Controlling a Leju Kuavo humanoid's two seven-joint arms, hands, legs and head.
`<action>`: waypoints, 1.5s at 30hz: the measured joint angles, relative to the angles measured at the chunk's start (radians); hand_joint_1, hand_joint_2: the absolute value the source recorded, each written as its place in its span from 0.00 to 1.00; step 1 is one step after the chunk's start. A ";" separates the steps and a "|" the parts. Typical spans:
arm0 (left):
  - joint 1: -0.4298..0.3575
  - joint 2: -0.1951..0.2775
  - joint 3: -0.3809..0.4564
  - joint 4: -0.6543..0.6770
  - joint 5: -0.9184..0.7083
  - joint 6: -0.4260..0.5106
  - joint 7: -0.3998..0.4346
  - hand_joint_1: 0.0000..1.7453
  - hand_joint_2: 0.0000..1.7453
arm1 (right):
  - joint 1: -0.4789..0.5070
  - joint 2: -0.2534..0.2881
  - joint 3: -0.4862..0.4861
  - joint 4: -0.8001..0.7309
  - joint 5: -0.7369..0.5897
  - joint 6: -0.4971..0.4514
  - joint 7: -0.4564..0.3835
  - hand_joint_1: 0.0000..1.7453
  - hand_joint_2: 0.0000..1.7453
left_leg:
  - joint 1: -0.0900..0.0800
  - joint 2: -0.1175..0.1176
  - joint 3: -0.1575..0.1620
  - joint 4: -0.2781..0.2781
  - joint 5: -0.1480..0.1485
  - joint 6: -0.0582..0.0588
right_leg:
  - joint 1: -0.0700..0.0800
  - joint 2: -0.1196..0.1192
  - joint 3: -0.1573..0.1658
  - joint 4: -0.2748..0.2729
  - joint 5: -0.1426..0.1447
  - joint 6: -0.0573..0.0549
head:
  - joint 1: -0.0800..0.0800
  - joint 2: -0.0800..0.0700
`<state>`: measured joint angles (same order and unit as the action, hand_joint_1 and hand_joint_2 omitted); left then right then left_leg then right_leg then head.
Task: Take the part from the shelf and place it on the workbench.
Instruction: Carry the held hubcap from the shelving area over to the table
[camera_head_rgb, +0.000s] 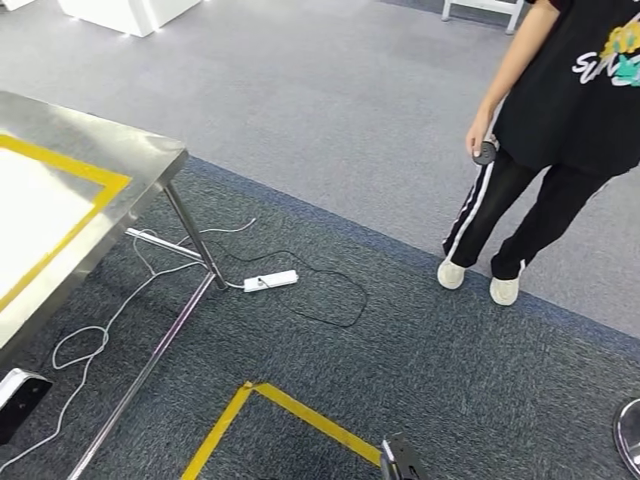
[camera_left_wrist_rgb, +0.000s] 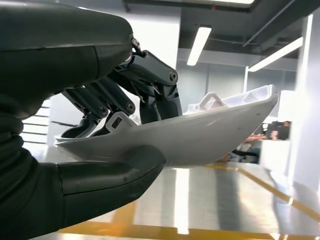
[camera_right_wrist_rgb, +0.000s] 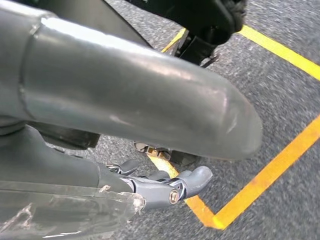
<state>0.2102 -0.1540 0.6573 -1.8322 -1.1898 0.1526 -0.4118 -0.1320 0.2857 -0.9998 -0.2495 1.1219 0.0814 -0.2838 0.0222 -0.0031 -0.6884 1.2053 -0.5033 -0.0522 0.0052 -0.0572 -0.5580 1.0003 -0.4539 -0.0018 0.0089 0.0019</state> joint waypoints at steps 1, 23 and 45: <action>0.000 0.000 0.000 0.001 0.000 0.000 0.000 1.00 1.00 | -0.001 0.000 0.000 0.000 0.000 0.000 0.000 0.00 0.00 | -0.002 0.019 0.043 -0.068 0.031 0.002 | 0.001 -0.013 0.002 0.000 -0.001 0.001 | 0.000 0.000; 0.013 0.077 -0.079 0.020 0.056 -0.001 -0.167 1.00 1.00 | -0.012 0.001 0.020 0.001 0.012 0.008 0.003 0.00 0.00 | 0.007 -0.114 0.072 -0.217 0.106 0.005 | -0.016 0.118 0.010 0.015 -0.020 0.023 | 0.009 0.000; -0.068 0.289 -0.500 0.136 0.109 0.057 -0.134 1.00 1.00 | -0.029 0.000 0.048 0.005 -0.020 0.019 0.024 0.00 0.00 | -0.009 -0.054 0.096 -0.223 0.093 0.058 | 0.001 0.057 -0.125 0.283 -0.127 0.052 | 0.008 0.000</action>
<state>0.1426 0.1350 0.1577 -1.6958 -1.0812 0.2091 -0.5460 -0.1611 0.2854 -0.9516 -0.2449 1.1014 0.0999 -0.2595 0.0128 -0.0570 -0.5922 0.9825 -0.4106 0.0058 0.0061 -0.0007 -0.6830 1.2833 -0.5807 0.0504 0.0164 0.0019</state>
